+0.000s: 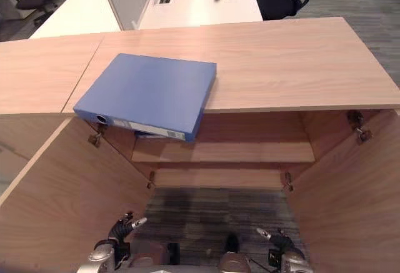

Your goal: Put the empty folder in the office cabinet

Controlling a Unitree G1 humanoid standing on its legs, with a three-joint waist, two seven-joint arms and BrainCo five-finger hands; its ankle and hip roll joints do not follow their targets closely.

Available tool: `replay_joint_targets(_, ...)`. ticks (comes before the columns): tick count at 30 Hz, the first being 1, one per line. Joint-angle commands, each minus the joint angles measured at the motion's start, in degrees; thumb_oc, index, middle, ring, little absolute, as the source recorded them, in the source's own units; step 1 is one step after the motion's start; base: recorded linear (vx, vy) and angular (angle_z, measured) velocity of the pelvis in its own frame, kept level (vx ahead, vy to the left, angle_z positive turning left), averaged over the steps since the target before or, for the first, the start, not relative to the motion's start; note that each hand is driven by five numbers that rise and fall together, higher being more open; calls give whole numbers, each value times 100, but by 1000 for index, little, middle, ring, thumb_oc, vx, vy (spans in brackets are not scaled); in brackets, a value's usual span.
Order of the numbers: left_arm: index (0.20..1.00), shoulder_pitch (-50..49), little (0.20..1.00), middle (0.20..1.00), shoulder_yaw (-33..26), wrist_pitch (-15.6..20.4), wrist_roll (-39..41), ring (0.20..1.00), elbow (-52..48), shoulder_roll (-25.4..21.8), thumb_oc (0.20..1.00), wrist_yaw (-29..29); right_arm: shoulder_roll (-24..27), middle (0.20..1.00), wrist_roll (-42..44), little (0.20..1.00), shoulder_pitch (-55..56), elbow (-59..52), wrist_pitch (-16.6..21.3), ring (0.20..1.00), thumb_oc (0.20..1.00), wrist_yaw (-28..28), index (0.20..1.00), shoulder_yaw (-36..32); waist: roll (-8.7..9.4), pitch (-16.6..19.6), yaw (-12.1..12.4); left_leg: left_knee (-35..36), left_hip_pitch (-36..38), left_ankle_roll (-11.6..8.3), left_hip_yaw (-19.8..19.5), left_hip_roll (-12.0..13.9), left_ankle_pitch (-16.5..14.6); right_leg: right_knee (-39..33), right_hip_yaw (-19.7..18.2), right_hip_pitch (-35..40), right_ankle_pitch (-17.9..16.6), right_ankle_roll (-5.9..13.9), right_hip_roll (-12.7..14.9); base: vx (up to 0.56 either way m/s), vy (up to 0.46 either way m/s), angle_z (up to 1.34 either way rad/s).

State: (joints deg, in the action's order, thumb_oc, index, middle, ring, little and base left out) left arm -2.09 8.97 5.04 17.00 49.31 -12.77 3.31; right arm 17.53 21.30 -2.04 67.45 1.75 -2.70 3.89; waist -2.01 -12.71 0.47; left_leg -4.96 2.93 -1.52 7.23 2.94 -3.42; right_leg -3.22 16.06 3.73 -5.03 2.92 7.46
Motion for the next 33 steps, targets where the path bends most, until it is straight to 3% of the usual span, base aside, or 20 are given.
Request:
replay_joint_targets(1,1000,66,1000,1000,5,161,-224,1000,-151,-306,1000,-6,-72,1000,3,1000,-186,-88,59,1000,1000,-58,1000,-36,68,53,167,199,220,-33,-85,-17,-312,1028,432,-374,584,515,279,-86,191,-21)
replay_joint_targets(3,1000,73,1000,1000,-26,193,-233,1000,-216,-344,1000,-7,-163,1000,24,1000,-251,-136,61,1000,1000,-39,1000,-11,13,15,166,646,416,56,-51,-79,-131,1592,412,-690,450,776,453,-91,162,-47)
replay_joint_targets(6,1000,133,1000,1000,-36,209,-307,1000,-79,-392,1000,12,-303,1000,-15,1000,-262,-131,42,1000,1000,-4,1000,48,-30,-12,139,938,498,133,-163,-142,45,1921,-41,-802,418,981,449,-95,56,-26)
replay_joint_targets(9,1000,162,1000,1000,-67,227,-288,1000,111,-389,1000,9,-366,1000,-22,1000,-208,-80,70,1000,1000,-14,1000,50,-41,43,224,993,443,129,-165,-130,101,1882,-261,-593,480,875,610,-55,-62,13)
replay_joint_targets(11,1000,133,1000,1000,-45,248,-310,1000,239,-358,1000,2,-392,1000,-20,1000,-128,-48,73,1000,1000,-15,1000,51,78,251,295,996,378,90,-239,-226,85,970,-453,-114,627,794,646,63,-108,3)
replay_joint_targets(15,1000,65,1000,1000,-109,276,-257,1000,508,-234,1000,25,-348,1000,-114,1000,-101,57,71,1000,1000,-10,1000,134,96,406,375,996,406,22,-218,-209,97,273,-451,133,446,824,619,29,-46,-13)
replay_joint_targets(25,1000,117,1000,1000,3,302,-277,1000,502,-142,1000,39,-248,1000,-61,1000,25,51,100,1000,1000,11,1000,108,59,393,234,996,420,-213,-295,-13,207,-126,-214,521,468,724,447,-11,-87,5)
replay_joint_targets(33,1000,25,1000,1000,-35,306,-290,1000,251,-162,1000,105,-240,1000,-126,1000,30,44,108,1000,1000,17,1000,194,31,407,293,996,469,-298,-247,154,267,-178,-168,566,524,679,313,-15,-60,-1)
